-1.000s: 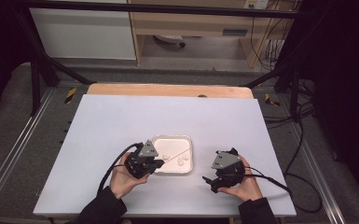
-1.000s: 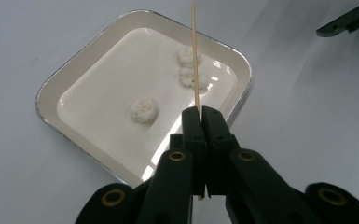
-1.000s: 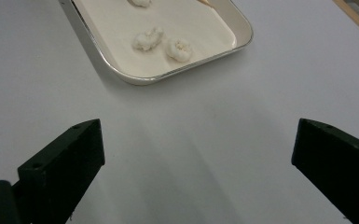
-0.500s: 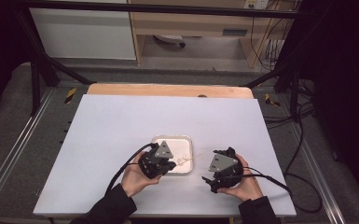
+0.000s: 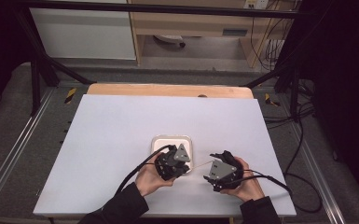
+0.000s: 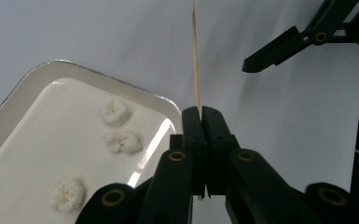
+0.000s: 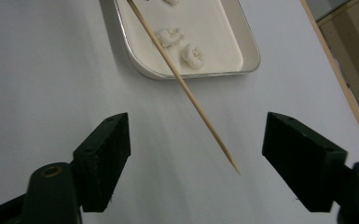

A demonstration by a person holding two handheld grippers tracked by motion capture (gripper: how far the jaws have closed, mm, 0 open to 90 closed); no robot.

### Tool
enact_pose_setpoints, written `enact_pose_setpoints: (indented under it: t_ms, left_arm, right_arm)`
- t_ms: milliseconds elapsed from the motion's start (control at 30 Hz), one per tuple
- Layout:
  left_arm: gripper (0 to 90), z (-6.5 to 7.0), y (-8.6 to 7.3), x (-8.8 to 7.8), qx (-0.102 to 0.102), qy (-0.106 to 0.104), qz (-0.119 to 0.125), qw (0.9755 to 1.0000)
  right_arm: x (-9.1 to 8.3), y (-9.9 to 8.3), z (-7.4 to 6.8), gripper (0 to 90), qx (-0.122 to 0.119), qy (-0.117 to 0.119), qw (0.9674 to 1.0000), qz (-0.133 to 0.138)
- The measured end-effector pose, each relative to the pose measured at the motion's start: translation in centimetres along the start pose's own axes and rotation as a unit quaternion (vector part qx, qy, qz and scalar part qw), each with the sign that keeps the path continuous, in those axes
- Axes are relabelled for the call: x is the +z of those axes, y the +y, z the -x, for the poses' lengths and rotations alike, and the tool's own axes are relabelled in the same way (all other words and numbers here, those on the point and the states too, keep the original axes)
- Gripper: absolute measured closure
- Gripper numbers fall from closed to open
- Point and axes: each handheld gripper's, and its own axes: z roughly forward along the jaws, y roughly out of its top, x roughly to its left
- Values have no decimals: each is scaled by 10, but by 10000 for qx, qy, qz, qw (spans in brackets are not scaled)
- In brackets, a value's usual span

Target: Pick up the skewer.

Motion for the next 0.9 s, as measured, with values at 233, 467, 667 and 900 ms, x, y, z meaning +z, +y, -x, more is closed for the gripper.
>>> enact_pose_setpoints:
  t_ms: [233, 467, 667, 900]
  left_arm:
    - [890, 2, 6, 4, 76, -60, -66, 9999]
    - [890, 4, 9, 6, 99, -113, -114, 9998]
    - [890, 6, 12, 8, 194, -130, -175, 9996]
    - [890, 9, 13, 8, 257, -147, -201, 9994]
  right_arm:
    - [2, -1, -1, 394, -425, -17, 9991, 34]
    - [5, -3, -3, 483, -939, -21, 9955, -77]
    - [7, -3, -5, 580, -1305, -43, 9914, -111]
    - [8, -4, -6, 691, -1587, -20, 9872, -127]
